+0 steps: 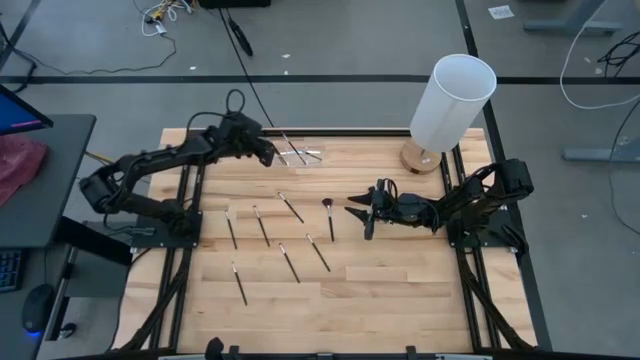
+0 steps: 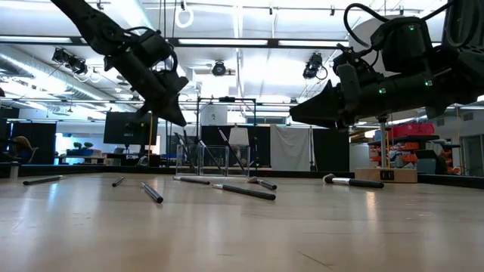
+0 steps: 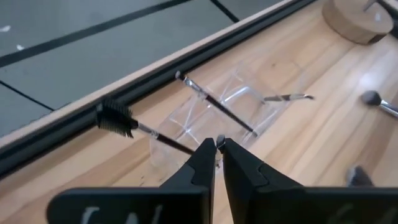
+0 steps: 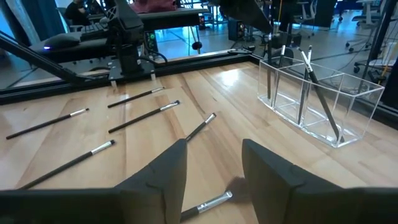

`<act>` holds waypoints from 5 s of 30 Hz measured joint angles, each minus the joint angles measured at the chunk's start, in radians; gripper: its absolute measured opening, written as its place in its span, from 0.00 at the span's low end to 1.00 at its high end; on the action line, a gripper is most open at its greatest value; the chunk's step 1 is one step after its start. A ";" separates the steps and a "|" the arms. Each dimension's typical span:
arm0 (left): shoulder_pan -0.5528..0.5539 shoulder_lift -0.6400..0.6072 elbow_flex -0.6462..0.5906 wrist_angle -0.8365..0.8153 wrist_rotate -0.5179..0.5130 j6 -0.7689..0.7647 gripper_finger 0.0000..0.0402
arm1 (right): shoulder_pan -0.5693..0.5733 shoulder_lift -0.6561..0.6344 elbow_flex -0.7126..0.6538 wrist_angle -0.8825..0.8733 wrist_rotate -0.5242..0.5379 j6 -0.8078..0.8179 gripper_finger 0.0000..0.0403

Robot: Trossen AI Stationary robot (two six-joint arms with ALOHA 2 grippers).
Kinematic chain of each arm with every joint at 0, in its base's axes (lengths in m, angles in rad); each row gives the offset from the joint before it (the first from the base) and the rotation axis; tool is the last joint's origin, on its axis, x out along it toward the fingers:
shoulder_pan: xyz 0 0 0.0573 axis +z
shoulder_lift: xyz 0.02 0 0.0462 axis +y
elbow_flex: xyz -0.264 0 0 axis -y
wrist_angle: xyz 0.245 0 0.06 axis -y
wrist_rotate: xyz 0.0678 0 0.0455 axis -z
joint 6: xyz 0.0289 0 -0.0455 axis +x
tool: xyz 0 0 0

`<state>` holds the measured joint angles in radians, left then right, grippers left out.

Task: Put items in baskets/containers
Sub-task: Put the black eyeshadow brush into the transparent organizer, then adjust the black liner brush in the transparent organizer, then put the black highlighter brush into the transparent organizer

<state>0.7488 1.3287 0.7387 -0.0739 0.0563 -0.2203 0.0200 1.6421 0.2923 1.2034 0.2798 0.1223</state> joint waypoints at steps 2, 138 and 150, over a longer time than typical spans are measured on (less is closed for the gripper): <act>0.001 0.010 0.000 0.002 -0.002 -0.004 0.07 | 0.000 0.000 0.000 0.000 0.000 0.000 0.38; -0.981 0.240 -0.230 0.637 -0.718 -0.166 0.01 | 0.107 0.323 0.573 -0.926 0.290 0.422 0.51; -1.013 0.240 -0.230 0.639 -0.717 -0.161 0.01 | 0.090 0.357 0.585 -1.027 0.199 0.414 0.19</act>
<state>-0.2638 1.5688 0.5087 0.5654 -0.6609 -0.3817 0.1104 1.9987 0.8768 0.1766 0.4785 0.5359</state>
